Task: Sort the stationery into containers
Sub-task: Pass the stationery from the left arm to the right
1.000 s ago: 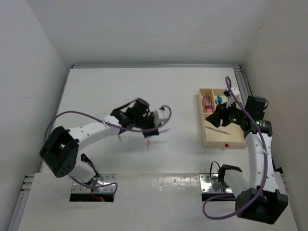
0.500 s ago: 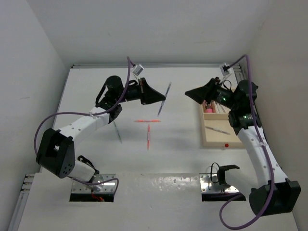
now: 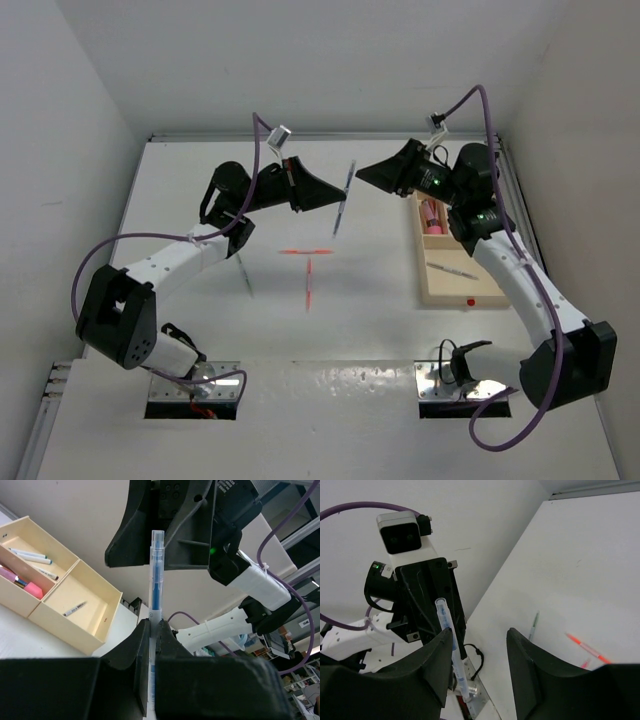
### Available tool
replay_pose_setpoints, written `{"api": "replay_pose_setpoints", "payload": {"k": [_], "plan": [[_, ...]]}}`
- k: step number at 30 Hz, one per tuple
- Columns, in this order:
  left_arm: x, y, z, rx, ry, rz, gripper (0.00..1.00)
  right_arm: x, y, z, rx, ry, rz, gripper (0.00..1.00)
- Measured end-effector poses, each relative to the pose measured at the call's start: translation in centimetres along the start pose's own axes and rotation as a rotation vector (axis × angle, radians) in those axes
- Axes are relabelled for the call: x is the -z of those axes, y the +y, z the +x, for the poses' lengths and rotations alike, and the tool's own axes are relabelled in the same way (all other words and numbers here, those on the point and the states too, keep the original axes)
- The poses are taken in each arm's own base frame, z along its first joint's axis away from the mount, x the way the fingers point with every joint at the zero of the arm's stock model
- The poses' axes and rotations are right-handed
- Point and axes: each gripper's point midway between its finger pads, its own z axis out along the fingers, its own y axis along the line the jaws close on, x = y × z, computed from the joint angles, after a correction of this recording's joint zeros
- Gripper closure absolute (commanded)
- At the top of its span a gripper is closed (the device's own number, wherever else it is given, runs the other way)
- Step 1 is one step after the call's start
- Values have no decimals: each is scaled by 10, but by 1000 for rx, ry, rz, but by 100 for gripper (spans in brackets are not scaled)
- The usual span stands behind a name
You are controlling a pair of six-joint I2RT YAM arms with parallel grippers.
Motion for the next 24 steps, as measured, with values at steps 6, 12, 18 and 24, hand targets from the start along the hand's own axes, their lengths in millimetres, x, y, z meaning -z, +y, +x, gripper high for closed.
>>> {"api": "replay_pose_setpoints", "payload": {"k": [6,12,18,24], "plan": [[0,0,-1,5,-7,-1,100,-7,9,5,-21,12,-30,58],[0,0,-1,26,-10,-3,100,-9,18,3,-24,5,-63,62],[-1,1,-1,43,-10,-5,100,-12,25,5,-18,8,-90,68],[-1,2,-1,45,-10,-6,100,-18,18,11,-33,26,-81,80]]}}
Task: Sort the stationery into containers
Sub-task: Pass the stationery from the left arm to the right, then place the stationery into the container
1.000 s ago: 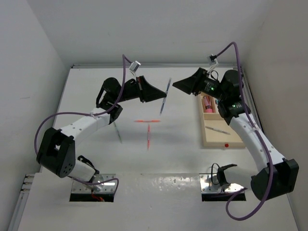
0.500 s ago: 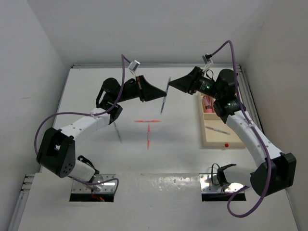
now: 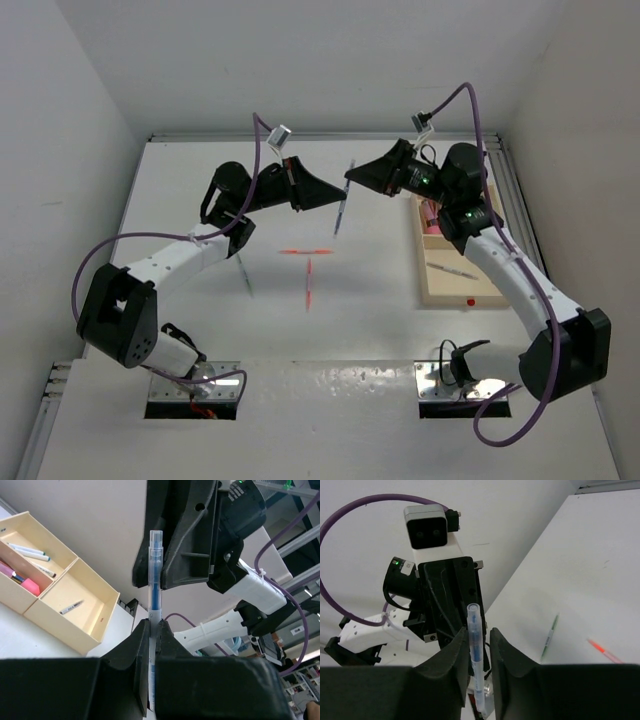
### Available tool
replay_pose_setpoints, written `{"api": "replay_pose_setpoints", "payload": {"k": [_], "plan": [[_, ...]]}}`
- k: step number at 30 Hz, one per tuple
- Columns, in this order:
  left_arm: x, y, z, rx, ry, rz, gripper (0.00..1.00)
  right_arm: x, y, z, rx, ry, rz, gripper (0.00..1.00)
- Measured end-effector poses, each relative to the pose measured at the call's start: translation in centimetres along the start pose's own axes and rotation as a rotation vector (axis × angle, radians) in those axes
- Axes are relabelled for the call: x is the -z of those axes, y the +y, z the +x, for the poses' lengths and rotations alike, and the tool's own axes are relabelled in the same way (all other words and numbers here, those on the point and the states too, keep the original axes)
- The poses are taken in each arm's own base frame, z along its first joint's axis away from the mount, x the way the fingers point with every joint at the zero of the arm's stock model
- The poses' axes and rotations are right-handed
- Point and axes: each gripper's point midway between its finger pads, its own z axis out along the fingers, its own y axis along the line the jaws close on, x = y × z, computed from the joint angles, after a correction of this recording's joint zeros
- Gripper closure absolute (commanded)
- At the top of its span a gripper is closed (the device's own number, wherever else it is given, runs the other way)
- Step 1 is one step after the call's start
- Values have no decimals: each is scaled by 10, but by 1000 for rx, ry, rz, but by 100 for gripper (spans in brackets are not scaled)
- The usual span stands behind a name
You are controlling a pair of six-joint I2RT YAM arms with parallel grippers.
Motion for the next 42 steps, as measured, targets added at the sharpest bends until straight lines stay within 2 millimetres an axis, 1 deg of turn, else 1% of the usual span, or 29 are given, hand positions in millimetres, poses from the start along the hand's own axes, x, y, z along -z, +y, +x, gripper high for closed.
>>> {"api": "replay_pose_setpoints", "payload": {"k": [1,2,3,4,5,8,9,11,13,15,16,17,18,20,22,24,27,29,31,32,35,38,39,40,41,42], "plan": [[0,1,0,3,-1,-4,100,-1,-1,0,-1,1,0,88],[0,3,0,6,-3,-10,64,-1,-1,-1,3,0,0,92],[0,4,1,1,-5,-13,36,-1,-1,-1,6,1,0,96],[1,5,1,-7,-3,-16,14,-2,-1,-1,11,2,1,100],[1,7,3,-13,6,-22,0,-2,-2,-1,23,4,4,100],[5,25,6,-11,44,-95,0,-2,-5,-1,89,28,23,100],[8,32,4,-22,54,-124,0,0,-7,0,132,43,31,100],[18,44,-5,-55,62,-173,0,7,-17,2,213,80,57,100],[31,59,-25,-108,68,-223,0,21,-34,6,299,136,106,100],[44,76,-45,-164,79,-285,0,45,-60,6,436,208,180,100],[52,84,-53,-178,87,-316,0,62,-77,4,527,255,229,100],[60,93,-60,-198,95,-349,0,74,-87,5,581,289,259,100],[71,102,-64,-218,99,-383,0,89,-100,3,665,328,287,100],[91,118,-63,-234,116,-450,0,125,-123,2,809,416,355,100],[107,133,-54,-251,143,-512,0,161,-144,1,956,519,406,100],[115,141,-34,-257,205,-547,0,189,-163,-1,1078,611,440,100],[118,147,-8,-313,332,-584,0,220,-188,6,1189,742,448,100],[118,150,5,-359,398,-605,0,230,-203,11,1229,821,427,100],[120,154,15,-391,451,-636,0,235,-220,21,1251,891,390,100],[123,159,18,-409,472,-673,0,237,-229,29,1255,924,370,100],[136,174,24,-490,539,-792,0,248,-251,61,1232,1019,311,100],[147,183,30,-565,614,-867,3,254,-263,85,1203,1084,265,100],[150,185,31,-589,638,-878,8,256,-267,90,1198,1103,257,96],[153,186,32,-608,660,-881,10,256,-269,94,1196,1116,249,90],[156,189,33,-629,690,-882,15,256,-272,98,1195,1129,239,82],[160,193,35,-637,716,-887,18,257,-274,100,1194,1142,236,68]]}}
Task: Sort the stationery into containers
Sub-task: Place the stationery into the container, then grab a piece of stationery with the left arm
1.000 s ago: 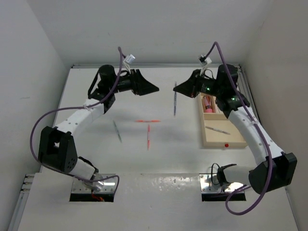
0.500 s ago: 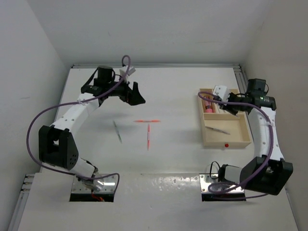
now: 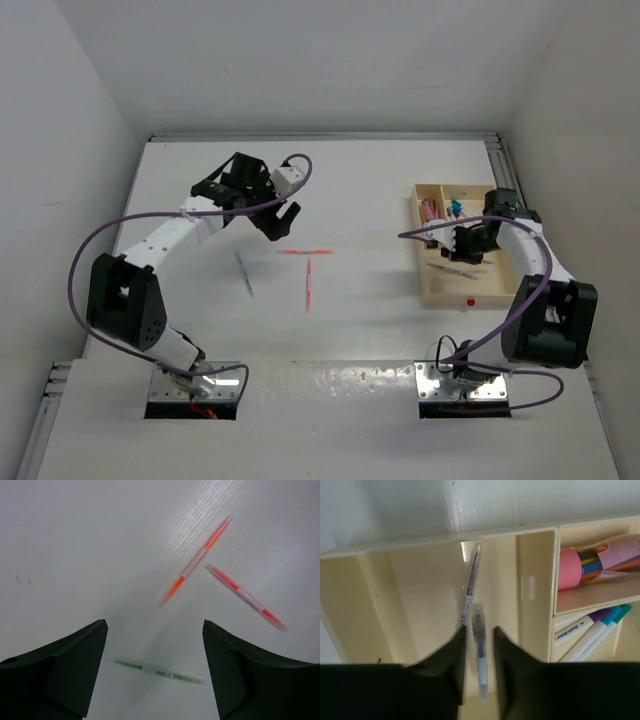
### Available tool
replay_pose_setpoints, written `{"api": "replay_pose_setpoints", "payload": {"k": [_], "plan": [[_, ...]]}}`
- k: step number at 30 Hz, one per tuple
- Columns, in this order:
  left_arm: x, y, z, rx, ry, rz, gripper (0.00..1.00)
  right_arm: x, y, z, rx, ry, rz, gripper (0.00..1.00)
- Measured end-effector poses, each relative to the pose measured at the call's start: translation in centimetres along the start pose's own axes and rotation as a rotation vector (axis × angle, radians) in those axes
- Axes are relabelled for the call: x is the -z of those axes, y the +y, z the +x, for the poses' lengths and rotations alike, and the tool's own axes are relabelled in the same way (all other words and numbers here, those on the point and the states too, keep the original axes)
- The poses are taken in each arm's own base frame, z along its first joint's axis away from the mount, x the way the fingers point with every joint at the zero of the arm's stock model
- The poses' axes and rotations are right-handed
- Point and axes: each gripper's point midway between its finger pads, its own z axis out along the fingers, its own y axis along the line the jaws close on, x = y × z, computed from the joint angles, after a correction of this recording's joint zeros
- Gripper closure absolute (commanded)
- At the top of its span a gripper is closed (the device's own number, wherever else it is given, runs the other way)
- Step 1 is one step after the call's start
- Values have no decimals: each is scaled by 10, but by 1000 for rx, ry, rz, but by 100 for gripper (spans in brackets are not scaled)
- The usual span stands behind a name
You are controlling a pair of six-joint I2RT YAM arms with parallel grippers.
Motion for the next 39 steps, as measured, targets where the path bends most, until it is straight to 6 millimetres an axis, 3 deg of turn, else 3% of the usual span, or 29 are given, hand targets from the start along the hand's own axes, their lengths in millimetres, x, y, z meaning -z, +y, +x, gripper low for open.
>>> {"api": "replay_pose_setpoints", "payload": {"k": [4,10,13,19,25,34,39], "plan": [[-21,9,14,-72,91,30,29,-6,3,6,6,26,-5,51],[-58,14,46,-168,211,89,40,-4,-3,4,-84,19,27,50],[-69,13,55,-222,241,121,42,8,-17,-9,-192,-29,88,49],[-77,2,56,-312,221,200,40,57,-55,-57,-396,-216,276,49],[-85,-13,56,-362,179,265,40,78,-55,-89,-556,-359,307,48],[-108,-41,77,-412,222,347,41,95,-60,-104,-770,-480,288,48],[-119,-41,86,-439,248,341,46,97,-60,-106,-821,-504,275,48]]}}
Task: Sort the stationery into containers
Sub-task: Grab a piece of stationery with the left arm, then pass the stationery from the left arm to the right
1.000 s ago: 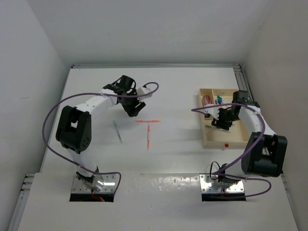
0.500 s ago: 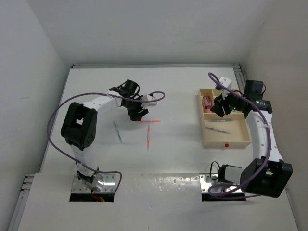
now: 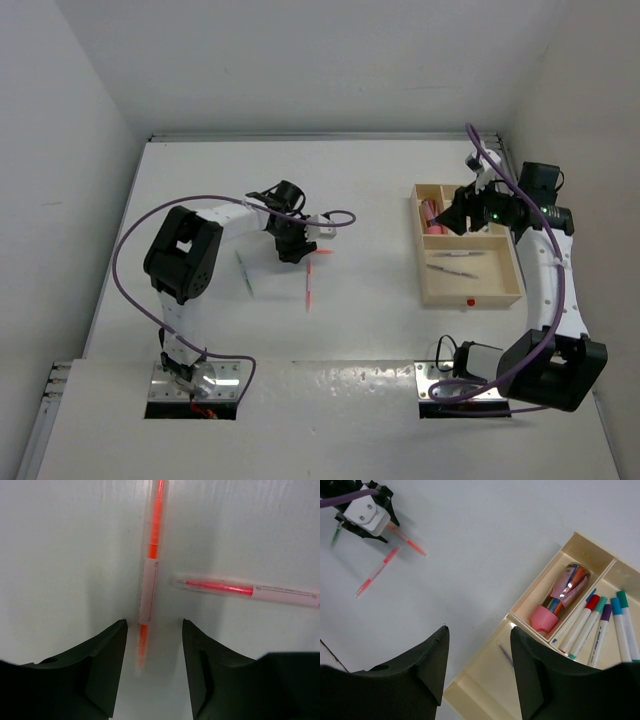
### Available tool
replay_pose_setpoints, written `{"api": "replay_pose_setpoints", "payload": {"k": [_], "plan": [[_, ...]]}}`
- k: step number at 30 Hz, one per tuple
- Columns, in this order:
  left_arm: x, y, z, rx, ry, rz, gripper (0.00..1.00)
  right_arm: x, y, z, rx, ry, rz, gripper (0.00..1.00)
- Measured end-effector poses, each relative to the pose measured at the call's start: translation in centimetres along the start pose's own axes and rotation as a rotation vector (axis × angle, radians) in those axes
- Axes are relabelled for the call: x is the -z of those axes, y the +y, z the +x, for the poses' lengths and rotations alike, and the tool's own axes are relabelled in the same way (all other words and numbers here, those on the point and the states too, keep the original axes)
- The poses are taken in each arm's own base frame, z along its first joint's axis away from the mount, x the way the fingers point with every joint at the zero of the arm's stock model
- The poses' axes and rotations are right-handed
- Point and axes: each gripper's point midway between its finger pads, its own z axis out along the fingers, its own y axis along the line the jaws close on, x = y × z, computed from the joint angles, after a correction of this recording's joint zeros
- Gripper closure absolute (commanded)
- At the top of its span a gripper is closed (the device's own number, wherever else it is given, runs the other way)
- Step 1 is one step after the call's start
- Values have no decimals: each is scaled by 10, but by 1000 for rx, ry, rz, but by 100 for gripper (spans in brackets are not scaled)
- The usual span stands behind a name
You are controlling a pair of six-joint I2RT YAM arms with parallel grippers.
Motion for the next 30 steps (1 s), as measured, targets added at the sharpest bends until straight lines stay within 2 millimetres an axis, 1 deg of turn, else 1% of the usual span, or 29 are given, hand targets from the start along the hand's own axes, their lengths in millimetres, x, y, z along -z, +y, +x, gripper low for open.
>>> {"api": "replay_pose_setpoints", "payload": {"k": [6,8,9,10,11,12,14,15,17,19,22,24,26,28,29,30], "plan": [[-1,10,-1,-22,13,-50,50,1,3,-2,-25,-10,-9,48],[-2,11,-2,-26,16,-58,55,2,5,-4,-24,-16,-10,49],[-2,11,-2,-28,18,-60,58,3,6,-5,-24,-18,-10,49],[-2,11,-1,-30,20,-60,64,3,6,-5,-23,-20,-10,49],[-2,12,-1,-31,21,-62,67,4,7,-6,-22,-22,-9,49],[-2,12,-1,-36,22,-64,73,4,7,-6,-23,-23,-9,49],[-2,13,-1,-43,22,-66,80,5,8,-7,-21,-26,-8,50],[-2,13,-2,-45,22,-67,90,5,8,-8,-23,-28,-8,50],[-2,14,-1,-38,20,-71,99,6,10,-10,-35,-38,-12,50],[0,16,-2,-7,9,-74,100,5,11,-17,-54,-62,-15,50],[8,23,-1,107,-38,-61,100,3,11,-36,-105,-126,-20,48],[23,39,-6,212,-116,-70,100,2,12,-54,-157,-184,-26,47],[49,62,-18,334,-241,-105,100,-1,15,-77,-215,-255,-42,47],[89,81,-40,425,-401,-151,100,-5,21,-101,-267,-322,-79,46],[109,88,-52,450,-478,-169,100,-8,26,-112,-297,-347,-104,45],[131,91,-70,471,-566,-180,100,-13,33,-123,-326,-371,-136,45]]}}
